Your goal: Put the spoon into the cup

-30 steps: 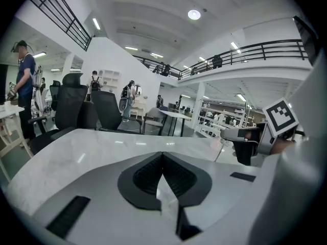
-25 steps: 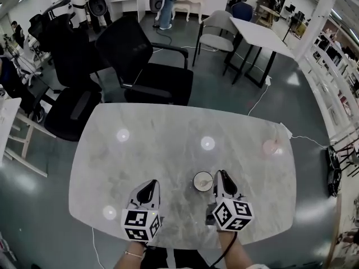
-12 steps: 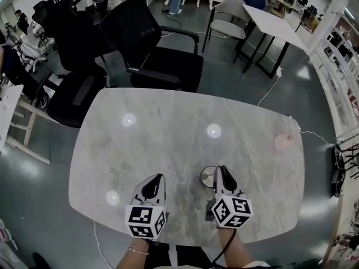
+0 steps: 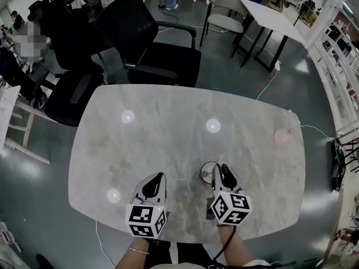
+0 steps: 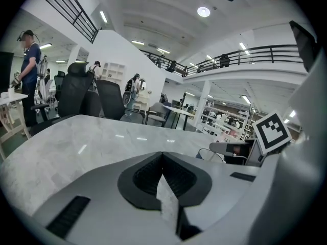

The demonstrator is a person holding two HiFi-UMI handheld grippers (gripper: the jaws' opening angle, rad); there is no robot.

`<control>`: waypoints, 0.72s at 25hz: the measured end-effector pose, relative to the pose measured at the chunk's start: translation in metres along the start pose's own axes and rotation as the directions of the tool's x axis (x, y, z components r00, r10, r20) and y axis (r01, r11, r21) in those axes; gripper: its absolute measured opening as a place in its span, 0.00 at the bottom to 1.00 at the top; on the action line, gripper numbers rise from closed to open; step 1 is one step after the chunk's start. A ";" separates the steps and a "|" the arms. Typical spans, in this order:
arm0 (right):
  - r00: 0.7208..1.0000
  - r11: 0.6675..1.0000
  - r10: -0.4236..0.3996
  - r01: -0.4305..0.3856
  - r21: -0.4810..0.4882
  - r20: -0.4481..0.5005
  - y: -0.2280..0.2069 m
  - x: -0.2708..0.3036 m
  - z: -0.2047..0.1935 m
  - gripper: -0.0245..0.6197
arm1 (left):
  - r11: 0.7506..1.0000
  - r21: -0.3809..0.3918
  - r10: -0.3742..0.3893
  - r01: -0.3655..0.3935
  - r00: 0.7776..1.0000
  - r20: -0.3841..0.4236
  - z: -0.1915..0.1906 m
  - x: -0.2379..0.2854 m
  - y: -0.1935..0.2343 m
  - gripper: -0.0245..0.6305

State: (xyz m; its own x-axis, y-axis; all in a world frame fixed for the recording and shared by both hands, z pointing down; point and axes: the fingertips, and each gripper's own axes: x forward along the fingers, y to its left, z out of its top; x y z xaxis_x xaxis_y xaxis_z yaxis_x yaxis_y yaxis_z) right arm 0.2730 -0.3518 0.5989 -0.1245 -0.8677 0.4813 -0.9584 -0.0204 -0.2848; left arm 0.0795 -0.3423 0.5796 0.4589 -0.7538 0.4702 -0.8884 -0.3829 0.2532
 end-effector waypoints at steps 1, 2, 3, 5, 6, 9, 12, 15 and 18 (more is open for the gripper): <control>1.000 1.000 -0.007 0.007 0.000 -0.006 -0.002 -0.001 -0.001 0.20 | 1.000 0.001 -0.004 0.004 1.000 0.000 0.000 0.000 -0.001 0.07; 1.000 1.000 -0.015 0.015 0.000 -0.011 -0.003 -0.002 -0.002 0.22 | 1.000 0.002 -0.008 0.008 1.000 0.001 0.001 -0.001 -0.002 0.07; 1.000 1.000 -0.022 0.022 0.001 -0.016 -0.004 -0.002 -0.003 0.24 | 1.000 0.005 -0.011 0.011 1.000 0.001 0.001 -0.002 -0.002 0.07; 0.999 0.999 -0.032 0.032 0.008 -0.018 -0.006 -0.004 -0.003 0.28 | 1.000 0.008 -0.016 0.016 1.000 0.003 0.002 -0.003 -0.002 0.07; 0.999 0.999 -0.036 0.036 0.011 -0.017 -0.006 -0.005 -0.003 0.28 | 1.000 0.009 -0.018 0.018 1.000 0.003 0.003 -0.004 -0.002 0.07; 0.999 0.998 -0.053 0.054 0.013 -0.012 -0.009 -0.009 0.000 0.29 | 1.000 0.012 -0.023 0.023 1.000 0.007 0.006 -0.005 -0.003 0.07; 0.997 0.997 -0.076 0.076 0.017 -0.004 -0.011 -0.015 0.002 0.29 | 0.999 0.015 -0.032 0.032 0.999 0.014 0.009 -0.006 -0.005 0.07; 0.995 0.995 -0.097 0.097 0.022 0.011 -0.015 -0.022 0.007 0.29 | 0.999 0.021 -0.044 0.044 0.999 0.020 0.012 -0.008 -0.009 0.07; 0.991 0.992 -0.125 0.124 0.031 0.038 -0.022 -0.034 0.017 0.29 | 0.998 0.031 -0.059 0.058 0.998 0.025 0.019 -0.008 -0.015 0.07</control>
State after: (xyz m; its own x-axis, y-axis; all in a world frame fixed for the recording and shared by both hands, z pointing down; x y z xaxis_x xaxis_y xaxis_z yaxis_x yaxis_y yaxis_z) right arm 0.3030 -0.3303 0.5752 0.0064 -0.8763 0.4817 -0.9580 -0.1435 -0.2482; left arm 0.0892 -0.3404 0.5563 0.5102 -0.7428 0.4335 -0.8600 -0.4428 0.2536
